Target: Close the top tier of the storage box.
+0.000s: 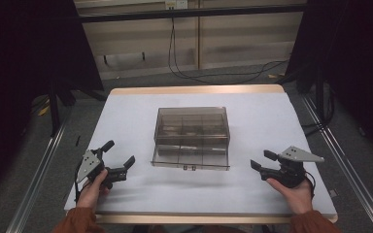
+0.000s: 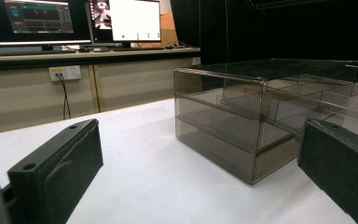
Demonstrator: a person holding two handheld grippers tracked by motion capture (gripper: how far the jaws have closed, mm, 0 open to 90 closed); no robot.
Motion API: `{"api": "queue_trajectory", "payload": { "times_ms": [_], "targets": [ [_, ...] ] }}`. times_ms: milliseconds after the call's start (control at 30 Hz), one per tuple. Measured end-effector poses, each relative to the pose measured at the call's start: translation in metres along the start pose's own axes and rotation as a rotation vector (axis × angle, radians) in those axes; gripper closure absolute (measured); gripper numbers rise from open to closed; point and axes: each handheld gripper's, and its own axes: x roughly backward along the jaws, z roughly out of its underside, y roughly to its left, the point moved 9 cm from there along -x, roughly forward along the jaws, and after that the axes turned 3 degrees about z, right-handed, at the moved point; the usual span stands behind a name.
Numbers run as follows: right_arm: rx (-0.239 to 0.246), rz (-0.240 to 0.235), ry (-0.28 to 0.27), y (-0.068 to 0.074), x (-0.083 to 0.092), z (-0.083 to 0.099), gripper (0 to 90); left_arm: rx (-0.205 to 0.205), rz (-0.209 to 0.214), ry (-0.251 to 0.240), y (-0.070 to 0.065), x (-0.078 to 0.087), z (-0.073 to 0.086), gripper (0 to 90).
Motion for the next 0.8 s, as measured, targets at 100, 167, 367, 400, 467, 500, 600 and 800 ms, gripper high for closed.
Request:
{"api": "queue_trajectory", "payload": {
  "times_ms": [100,167,367,400,467,500,600,800],
  "targets": [
    [0.01,-0.037,0.007,0.008,0.001,0.001,38.7,0.006,0.005,-0.002,-0.001,0.0,0.0,0.0],
    [0.017,-0.061,0.009,0.016,0.002,0.001,41.5,-0.003,0.006,0.004,0.0,0.0,0.0,0.0],
    [0.036,-0.12,0.017,0.031,0.004,0.001,56.2,-0.005,0.006,0.004,-0.001,0.0,0.0,0.0],
    [0.037,-0.127,0.021,0.032,0.005,0.001,58.6,-0.001,0.005,0.001,-0.001,0.0,0.0,0.0],
    [0.047,-0.144,0.025,0.036,0.006,0.002,65.7,-0.004,0.003,0.001,0.0,0.0,0.0,0.0],
    [0.046,-0.158,0.03,0.038,0.006,0.003,67.3,-0.002,0.004,0.002,0.0,0.0,0.0,0.0],
    [0.051,-0.187,0.04,0.045,0.006,0.004,73.3,0.001,0.002,-0.002,0.0,0.0,0.0,0.0],
    [0.066,-0.241,0.044,0.062,0.006,0.003,83.8,0.003,0.005,-0.002,-0.001,0.0,0.0,0.0]
  ]
}}
